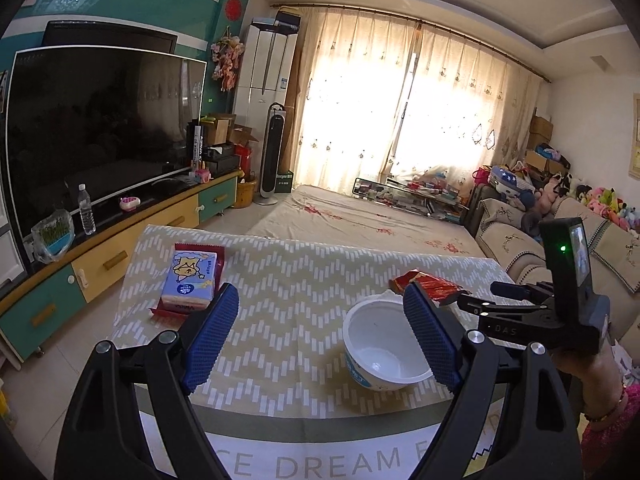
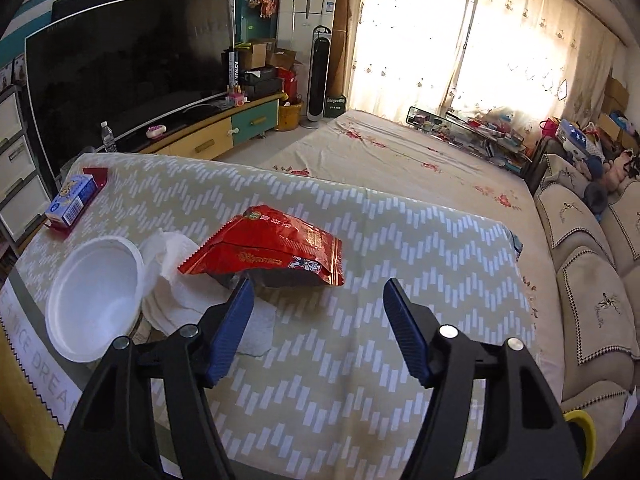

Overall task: Collect trash
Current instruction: 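Reach the right gripper to the red snack bag and grasp it, then carry the red snack bag over the bin and open the right gripper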

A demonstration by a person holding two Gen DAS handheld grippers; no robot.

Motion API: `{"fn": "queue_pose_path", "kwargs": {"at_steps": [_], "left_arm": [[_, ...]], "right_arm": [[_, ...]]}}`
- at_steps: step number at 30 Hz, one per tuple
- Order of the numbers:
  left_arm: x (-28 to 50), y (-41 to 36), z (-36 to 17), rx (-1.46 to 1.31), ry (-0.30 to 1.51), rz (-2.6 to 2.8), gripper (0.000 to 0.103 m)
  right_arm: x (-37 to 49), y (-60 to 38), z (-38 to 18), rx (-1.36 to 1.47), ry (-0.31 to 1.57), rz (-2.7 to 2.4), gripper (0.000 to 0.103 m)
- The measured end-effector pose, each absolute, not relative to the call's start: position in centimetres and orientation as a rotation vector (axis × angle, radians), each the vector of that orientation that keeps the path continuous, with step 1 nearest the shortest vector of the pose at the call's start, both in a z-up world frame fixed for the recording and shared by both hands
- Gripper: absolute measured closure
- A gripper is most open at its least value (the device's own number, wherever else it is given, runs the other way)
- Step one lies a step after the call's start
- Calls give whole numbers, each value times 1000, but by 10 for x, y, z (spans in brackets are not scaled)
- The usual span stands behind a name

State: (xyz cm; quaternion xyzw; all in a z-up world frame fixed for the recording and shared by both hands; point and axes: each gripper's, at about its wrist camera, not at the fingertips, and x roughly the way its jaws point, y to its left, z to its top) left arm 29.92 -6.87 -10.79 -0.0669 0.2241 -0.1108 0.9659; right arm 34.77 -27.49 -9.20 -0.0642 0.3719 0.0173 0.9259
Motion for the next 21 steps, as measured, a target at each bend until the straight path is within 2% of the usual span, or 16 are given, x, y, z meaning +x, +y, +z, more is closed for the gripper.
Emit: {"fn": "queue_pose_path", "kwargs": {"at_steps": [8,10,12,17,21], "left_arm": [[300,-67,-109,-147,467,-237,20],[300,-67,-109,-144,469,-240,20],[299,-68,-109,-142,467,-242,20],[299,-68,-110,-142,474,-246,20],[298,-70,-109,-137,469,-251,20]], "right_arm": [[373,-272,-106,-141,792,52,49],[379,-271,-110,-132,794,60,61],[385,-272,-112,-127,812,62,92],[380,-285,-103,-76,798,58,98],[360,-297,-85,-45,774,55,99]]}}
